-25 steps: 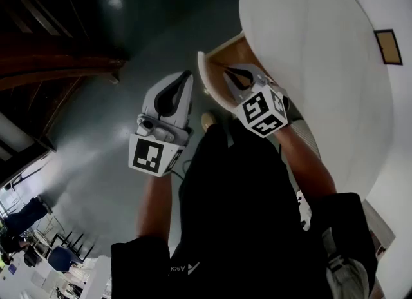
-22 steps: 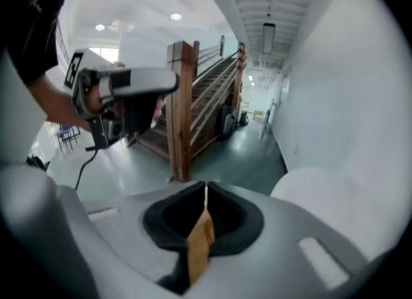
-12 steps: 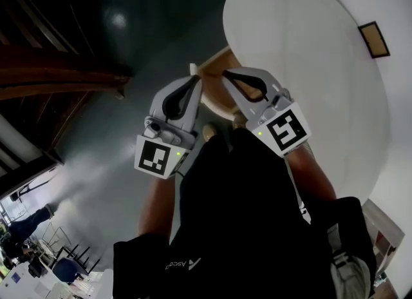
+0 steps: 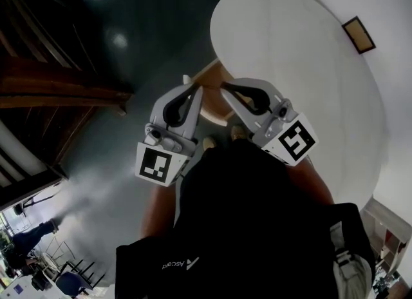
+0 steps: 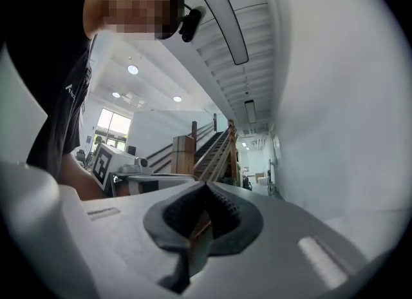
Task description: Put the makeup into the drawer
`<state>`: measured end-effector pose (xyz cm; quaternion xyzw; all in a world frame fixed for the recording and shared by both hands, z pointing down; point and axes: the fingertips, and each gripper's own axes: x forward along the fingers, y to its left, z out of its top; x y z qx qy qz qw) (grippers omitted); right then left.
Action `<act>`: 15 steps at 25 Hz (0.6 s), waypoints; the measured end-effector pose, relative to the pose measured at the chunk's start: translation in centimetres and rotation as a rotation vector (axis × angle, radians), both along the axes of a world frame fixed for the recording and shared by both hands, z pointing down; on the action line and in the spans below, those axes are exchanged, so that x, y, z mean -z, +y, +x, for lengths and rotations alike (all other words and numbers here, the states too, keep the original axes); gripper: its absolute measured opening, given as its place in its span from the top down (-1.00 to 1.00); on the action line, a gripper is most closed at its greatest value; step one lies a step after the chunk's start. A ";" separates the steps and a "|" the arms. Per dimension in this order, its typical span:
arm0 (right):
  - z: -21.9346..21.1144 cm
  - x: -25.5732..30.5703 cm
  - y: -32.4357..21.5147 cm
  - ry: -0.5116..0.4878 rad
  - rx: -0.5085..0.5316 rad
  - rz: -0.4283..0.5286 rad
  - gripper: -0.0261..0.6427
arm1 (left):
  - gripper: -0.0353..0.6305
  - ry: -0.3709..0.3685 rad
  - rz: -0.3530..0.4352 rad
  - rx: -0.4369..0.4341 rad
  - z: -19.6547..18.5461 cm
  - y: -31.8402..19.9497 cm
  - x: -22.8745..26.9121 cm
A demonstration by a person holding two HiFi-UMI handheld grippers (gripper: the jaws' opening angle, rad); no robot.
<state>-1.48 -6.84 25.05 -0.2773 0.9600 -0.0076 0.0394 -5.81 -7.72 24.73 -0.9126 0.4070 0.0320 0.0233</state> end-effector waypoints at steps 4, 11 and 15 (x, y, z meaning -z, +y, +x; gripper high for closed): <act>1.9 1.2 1.5 -0.045 0.006 0.014 0.91 | 0.86 -0.008 0.016 -0.004 1.5 1.5 0.9; 3.0 2.1 1.8 -0.054 -0.019 0.033 0.91 | 0.86 -0.005 0.039 -0.007 2.2 2.2 2.1; 3.1 1.9 1.8 -0.044 -0.027 0.032 0.91 | 0.86 -0.009 0.046 -0.010 2.5 2.3 2.2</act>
